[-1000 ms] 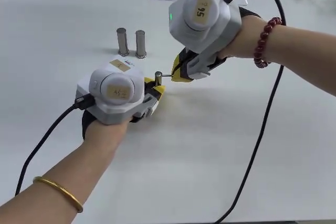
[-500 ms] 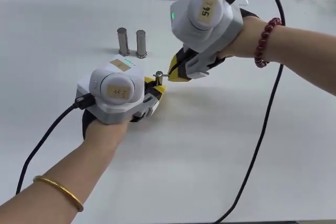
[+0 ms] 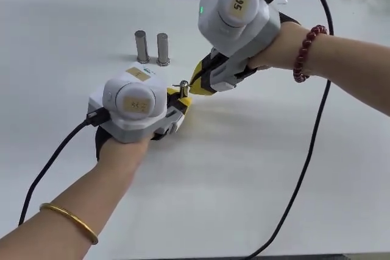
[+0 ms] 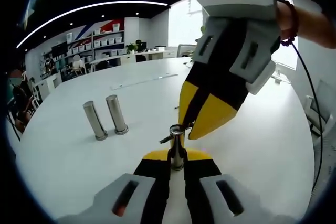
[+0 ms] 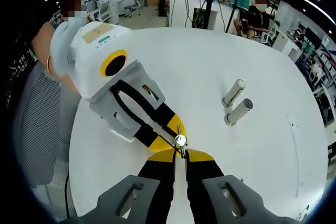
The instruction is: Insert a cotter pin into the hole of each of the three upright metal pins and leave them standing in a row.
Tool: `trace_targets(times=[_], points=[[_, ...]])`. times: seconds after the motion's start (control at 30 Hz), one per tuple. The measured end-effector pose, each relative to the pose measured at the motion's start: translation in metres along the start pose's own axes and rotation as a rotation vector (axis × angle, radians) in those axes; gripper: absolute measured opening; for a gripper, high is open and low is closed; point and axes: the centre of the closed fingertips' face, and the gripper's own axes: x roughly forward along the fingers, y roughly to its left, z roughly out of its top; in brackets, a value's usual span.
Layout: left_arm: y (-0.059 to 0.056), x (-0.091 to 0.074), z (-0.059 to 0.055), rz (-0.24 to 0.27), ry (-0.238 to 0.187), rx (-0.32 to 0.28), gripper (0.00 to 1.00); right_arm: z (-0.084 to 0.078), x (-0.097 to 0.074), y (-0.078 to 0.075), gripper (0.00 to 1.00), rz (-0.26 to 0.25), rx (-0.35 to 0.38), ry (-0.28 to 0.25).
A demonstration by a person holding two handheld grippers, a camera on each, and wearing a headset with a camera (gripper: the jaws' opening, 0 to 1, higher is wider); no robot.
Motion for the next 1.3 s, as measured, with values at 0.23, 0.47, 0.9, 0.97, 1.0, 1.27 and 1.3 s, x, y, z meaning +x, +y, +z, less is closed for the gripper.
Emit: trace_targets(times=[0.23,0.47,0.9,0.97,1.0,1.27,1.3], points=[[0.0,-0.0004,0.0,-0.001,0.0,0.001,0.07,-0.0046,-0.0048,-0.0014,0.08,-0.012,0.005,0.01],[-0.0001,-0.0012,-0.0001,-0.003,0.0,0.0,0.07,-0.0046,-0.0071,0.0007,0.0,-0.011,-0.021,0.005],[0.0005,-0.0016,-0.0001,0.0,0.0,-0.003,0.07,0.0002,-0.0062,0.0,0.0,-0.016,-0.009,-0.005],[0.0006,-0.0014,-0.0001,0.001,-0.001,-0.004,0.07,0.0006,-0.0056,-0.0006,0.0,-0.016,-0.004,-0.007],[0.0006,-0.0013,-0.0001,0.001,-0.001,-0.005,0.07,0.0009,-0.0053,-0.0008,0.0,-0.016,-0.003,-0.008],[0.0006,-0.0005,-0.0002,0.004,-0.004,-0.009,0.07,0.0013,-0.0042,-0.0016,0.0,-0.019,0.009,-0.016],[0.0006,-0.0005,-0.0003,0.004,-0.005,-0.01,0.07,0.0014,-0.0041,-0.0017,0.0,-0.019,0.013,-0.017]])
